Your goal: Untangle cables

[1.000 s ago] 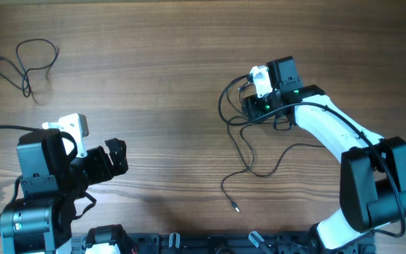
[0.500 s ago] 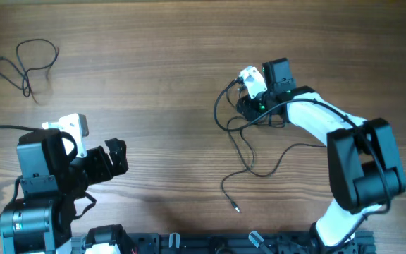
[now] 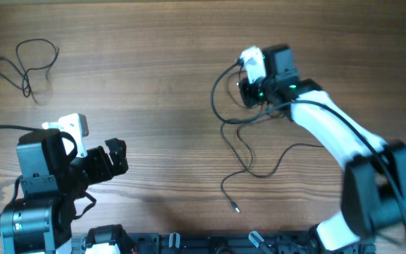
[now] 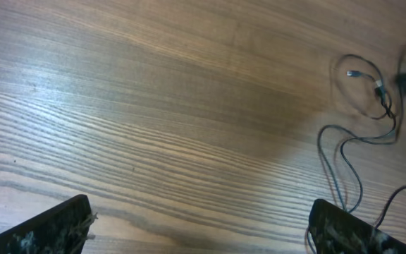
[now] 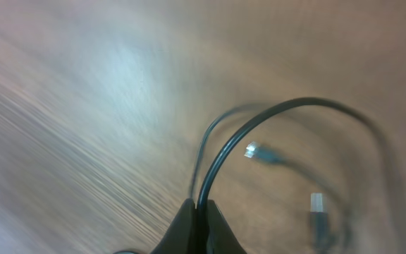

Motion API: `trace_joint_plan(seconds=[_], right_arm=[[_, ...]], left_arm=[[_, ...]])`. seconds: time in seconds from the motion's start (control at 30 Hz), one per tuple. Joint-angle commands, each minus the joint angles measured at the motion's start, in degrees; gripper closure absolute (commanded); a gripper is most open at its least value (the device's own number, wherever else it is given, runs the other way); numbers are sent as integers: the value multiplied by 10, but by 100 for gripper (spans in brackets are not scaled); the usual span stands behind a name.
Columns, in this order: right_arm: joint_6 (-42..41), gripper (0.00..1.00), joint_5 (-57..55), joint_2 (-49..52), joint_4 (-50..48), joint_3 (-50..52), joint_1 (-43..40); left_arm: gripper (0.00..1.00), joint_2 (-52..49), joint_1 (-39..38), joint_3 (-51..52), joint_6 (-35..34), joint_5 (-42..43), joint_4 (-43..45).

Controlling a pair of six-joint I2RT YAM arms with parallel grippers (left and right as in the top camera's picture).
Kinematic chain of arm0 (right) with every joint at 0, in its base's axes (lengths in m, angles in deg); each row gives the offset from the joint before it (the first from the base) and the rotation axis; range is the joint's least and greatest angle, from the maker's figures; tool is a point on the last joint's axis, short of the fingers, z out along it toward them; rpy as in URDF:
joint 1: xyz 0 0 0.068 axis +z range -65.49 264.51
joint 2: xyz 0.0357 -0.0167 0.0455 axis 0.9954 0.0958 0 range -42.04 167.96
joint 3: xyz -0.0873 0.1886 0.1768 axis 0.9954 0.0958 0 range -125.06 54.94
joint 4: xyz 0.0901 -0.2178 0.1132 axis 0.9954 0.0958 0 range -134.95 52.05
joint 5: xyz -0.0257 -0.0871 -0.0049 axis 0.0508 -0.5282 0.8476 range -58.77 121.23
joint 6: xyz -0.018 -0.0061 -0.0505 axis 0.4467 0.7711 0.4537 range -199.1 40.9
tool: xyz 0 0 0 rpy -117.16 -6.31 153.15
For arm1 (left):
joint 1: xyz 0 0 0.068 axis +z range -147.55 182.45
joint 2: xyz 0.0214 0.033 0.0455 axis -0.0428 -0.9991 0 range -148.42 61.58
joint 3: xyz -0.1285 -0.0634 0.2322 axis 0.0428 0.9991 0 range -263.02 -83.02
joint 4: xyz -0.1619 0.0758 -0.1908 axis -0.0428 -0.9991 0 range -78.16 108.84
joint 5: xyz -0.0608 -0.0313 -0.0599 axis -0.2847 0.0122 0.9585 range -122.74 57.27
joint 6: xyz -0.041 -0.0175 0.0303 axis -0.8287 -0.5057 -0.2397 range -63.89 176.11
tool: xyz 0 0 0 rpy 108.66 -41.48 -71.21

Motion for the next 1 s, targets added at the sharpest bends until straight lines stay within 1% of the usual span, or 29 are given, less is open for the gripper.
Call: trace_joint_plan(seconds=[0.0,0.13,0.23,0.27,0.3,0.33,0.4,0.43,0.47,0.53,0.57,0.6,0.63,0.67,0.73,0.8,0.83,0.87,0.97], right_arm=[[-6,96,-3,-90,53,-17,-2],[-5,96,0,-99,194,-16,-2],[-12,96,-23,-99,234,-16,-2],[-29,96,-22,-99,221,-16,-2],[-42,96,-21,-100,185,-17,-2],[-42,96,-12,-101,161,-19,-2],[-42,96,63,-116,59,-38,-3],[-43,96,118,-131,5,-54,-4],[-59,96,157,-147,-41,-68,-4],[-94,96,216,-183,-116,-86,-7],[-95,96,223,-200,-132,-86,-7],[-93,96,204,-202,-112,-86,-6],[-97,96,174,-198,-71,-85,-6],[-105,96,121,-184,18,-83,-6],[-147,96,22,-138,183,-83,-6],[-162,96,-32,-89,274,-83,-6],[-162,96,-38,-70,303,-83,-6],[-162,96,-36,-65,308,-83,-6],[-156,96,-38,-77,285,-94,-7]], left_arm=[[0,3,2,0,7,-5,1],[0,3,2,0,7,-5,1],[0,3,2,0,7,-5,1],[0,3,2,0,7,-5,1],[0,3,2,0,7,-5,1],[0,3,2,0,7,-5,1],[0,3,2,0,7,-5,1],[0,3,2,0,7,-5,1],[0,3,2,0,7,-5,1],[0,3,2,0,7,-5,1],[0,3,2,0,7,-5,1],[0,3,2,0,7,-5,1],[0,3,2,0,7,-5,1],[0,3,2,0,7,-5,1],[0,3,2,0,7,-5,1],[0,3,2,0,7,-5,1],[0,3,2,0,7,-5,1],[0,3,2,0,7,-5,1],[0,3,2,0,7,-5,1]])
